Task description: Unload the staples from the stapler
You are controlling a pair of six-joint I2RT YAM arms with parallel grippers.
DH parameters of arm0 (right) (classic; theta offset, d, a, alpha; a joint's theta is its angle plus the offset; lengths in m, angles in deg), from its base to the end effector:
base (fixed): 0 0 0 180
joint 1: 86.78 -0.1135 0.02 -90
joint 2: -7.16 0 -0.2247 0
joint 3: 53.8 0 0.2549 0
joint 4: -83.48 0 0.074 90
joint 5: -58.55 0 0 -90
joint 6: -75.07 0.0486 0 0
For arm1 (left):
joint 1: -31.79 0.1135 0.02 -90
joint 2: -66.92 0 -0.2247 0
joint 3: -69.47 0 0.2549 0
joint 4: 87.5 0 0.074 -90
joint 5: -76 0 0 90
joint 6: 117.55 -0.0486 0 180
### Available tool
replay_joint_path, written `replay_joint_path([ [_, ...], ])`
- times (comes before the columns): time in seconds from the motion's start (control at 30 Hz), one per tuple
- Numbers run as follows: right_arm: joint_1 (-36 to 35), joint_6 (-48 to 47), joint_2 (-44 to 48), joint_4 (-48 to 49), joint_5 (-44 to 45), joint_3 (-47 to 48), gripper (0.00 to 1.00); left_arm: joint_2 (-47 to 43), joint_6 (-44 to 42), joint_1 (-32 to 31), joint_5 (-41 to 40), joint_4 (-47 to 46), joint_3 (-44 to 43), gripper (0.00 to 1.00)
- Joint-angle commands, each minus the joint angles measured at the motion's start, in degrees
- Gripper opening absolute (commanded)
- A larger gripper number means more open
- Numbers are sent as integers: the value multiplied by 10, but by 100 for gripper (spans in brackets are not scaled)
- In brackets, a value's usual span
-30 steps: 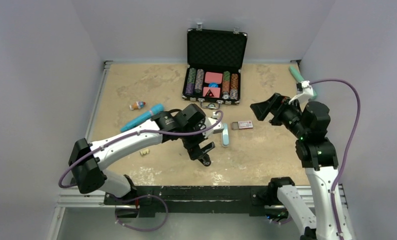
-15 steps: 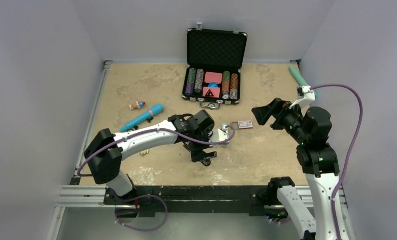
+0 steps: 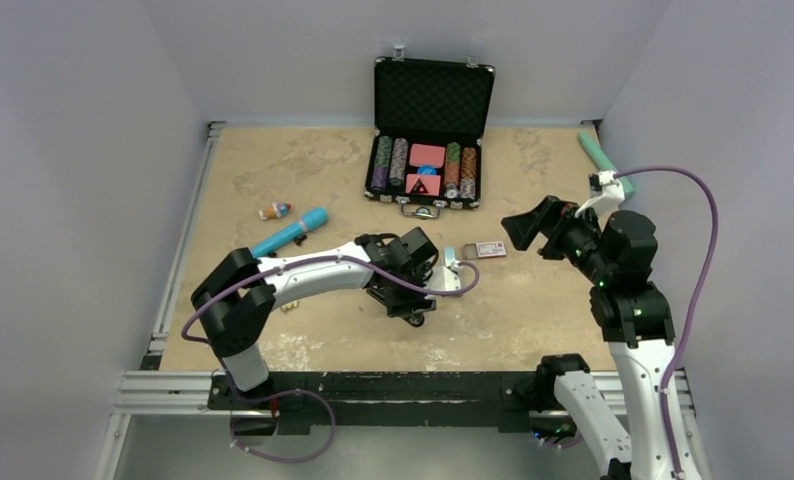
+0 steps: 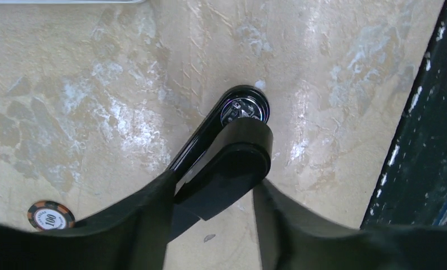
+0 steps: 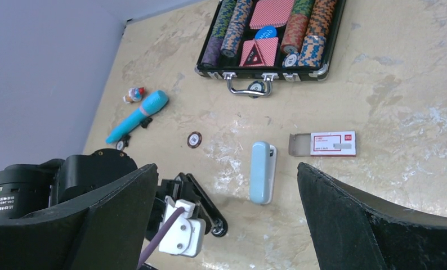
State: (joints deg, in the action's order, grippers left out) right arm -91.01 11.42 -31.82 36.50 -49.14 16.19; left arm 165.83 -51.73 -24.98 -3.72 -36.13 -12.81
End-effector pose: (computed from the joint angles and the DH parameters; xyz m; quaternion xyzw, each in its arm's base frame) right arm 0.1779 0.0280 0.3531 0.0605 0.7921 0.2753 0.5414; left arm 0.1816 -0.2931 0.1496 0.6476 0.7326 -0.1377 0.1577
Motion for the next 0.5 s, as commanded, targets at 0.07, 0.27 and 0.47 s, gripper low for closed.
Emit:
replay_joint_path([
  [0.07,-2,-2,1,7,-15,-7,99,0,-6,-4,13,-20,-7,29],
  [0.27,-2,1,1,8,-15,-11,99,0,16,-3,11,-22,-5,18],
  [0.47,-1,7,1,8,-21,-17,99,-5,80,-3,-16,-54,16,68],
])
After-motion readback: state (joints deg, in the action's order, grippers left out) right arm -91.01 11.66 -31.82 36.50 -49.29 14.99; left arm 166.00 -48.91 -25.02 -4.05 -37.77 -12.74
